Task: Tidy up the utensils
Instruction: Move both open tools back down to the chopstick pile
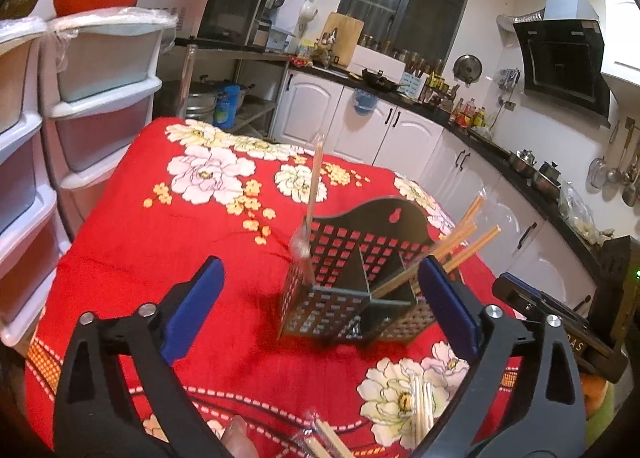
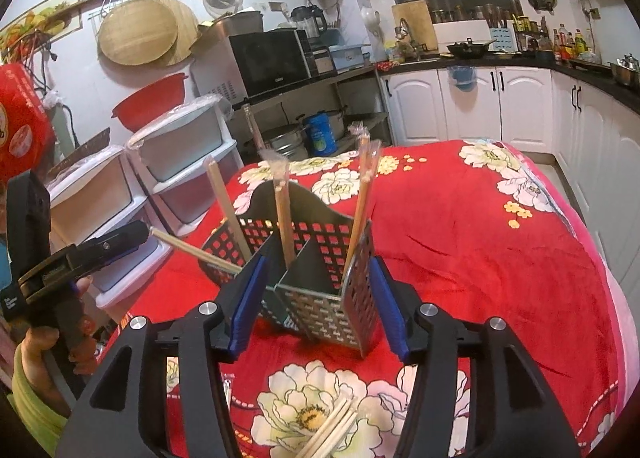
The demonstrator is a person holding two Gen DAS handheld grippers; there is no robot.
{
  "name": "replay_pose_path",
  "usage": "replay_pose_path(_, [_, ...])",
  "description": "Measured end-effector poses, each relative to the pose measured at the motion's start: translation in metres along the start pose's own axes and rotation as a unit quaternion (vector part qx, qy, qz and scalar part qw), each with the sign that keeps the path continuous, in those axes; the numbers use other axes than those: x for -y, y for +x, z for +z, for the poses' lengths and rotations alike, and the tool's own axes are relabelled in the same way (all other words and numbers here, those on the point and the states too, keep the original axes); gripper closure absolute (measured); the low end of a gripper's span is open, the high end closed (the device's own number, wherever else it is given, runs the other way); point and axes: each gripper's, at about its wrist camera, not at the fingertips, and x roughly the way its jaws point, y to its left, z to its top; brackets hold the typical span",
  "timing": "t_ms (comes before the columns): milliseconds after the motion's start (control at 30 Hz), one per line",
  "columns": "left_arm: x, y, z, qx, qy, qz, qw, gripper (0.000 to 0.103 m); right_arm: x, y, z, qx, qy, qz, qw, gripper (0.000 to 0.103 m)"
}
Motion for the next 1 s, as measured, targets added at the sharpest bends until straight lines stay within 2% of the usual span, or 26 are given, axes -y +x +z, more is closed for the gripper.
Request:
replay_pose_path(433, [-0.020,-0.001,-0.035,-0.047,-0.028,0.005,0.9985,0.012,-0.004,0.000,-0.022,-0.033,-0.017,-0.001,0.999,0.052])
replay_pose_path(1000, [-0.034,0.001,-0.085,-0.100,-0.037,0.023,0.9941,0.012,-0.010,0.004,-0.055,-0.078,-0.027,0.006,0.997,0.052])
